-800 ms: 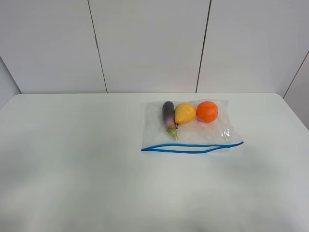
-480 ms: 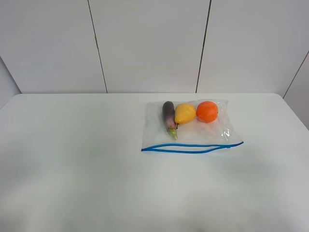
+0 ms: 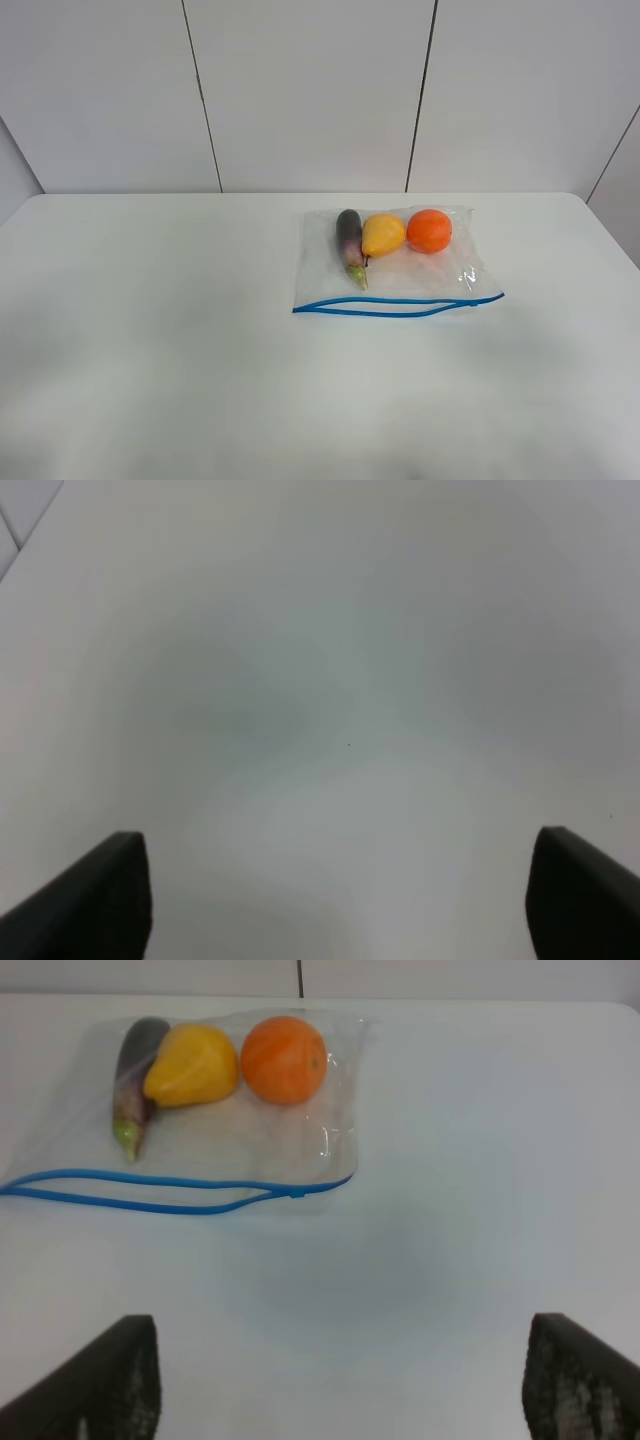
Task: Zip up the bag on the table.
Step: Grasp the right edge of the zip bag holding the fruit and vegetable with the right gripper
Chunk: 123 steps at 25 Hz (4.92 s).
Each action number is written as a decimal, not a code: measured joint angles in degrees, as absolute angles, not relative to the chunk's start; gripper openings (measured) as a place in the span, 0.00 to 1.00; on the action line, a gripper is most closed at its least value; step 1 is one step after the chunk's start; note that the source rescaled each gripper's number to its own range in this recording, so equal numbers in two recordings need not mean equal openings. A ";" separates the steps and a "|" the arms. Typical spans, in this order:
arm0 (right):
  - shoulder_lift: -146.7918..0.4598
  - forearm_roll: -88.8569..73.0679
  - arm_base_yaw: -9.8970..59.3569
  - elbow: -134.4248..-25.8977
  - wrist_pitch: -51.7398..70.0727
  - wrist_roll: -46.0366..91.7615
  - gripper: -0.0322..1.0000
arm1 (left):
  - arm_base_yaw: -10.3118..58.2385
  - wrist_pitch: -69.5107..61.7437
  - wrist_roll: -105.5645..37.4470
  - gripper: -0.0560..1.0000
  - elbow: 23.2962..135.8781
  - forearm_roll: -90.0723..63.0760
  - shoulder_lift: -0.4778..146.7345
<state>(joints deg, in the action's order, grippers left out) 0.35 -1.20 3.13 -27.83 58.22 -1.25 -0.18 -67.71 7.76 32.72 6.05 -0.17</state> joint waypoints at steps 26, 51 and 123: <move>0.35 -1.14 3.13 -27.99 58.22 -1.25 0.83 | -0.18 -67.71 7.70 1.00 32.72 5.93 -0.17; -31.38 0.00 3.13 -34.37 36.43 -1.68 0.83 | -0.18 -67.71 7.70 1.00 32.72 5.82 -0.17; -109.13 -50.83 -13.11 -56.29 39.75 25.19 0.83 | -0.18 -67.71 7.70 1.00 32.72 5.82 -0.17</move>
<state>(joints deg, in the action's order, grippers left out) -109.13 -50.83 -13.11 -56.29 39.75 25.19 -0.18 -67.71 7.70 32.72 5.82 -0.17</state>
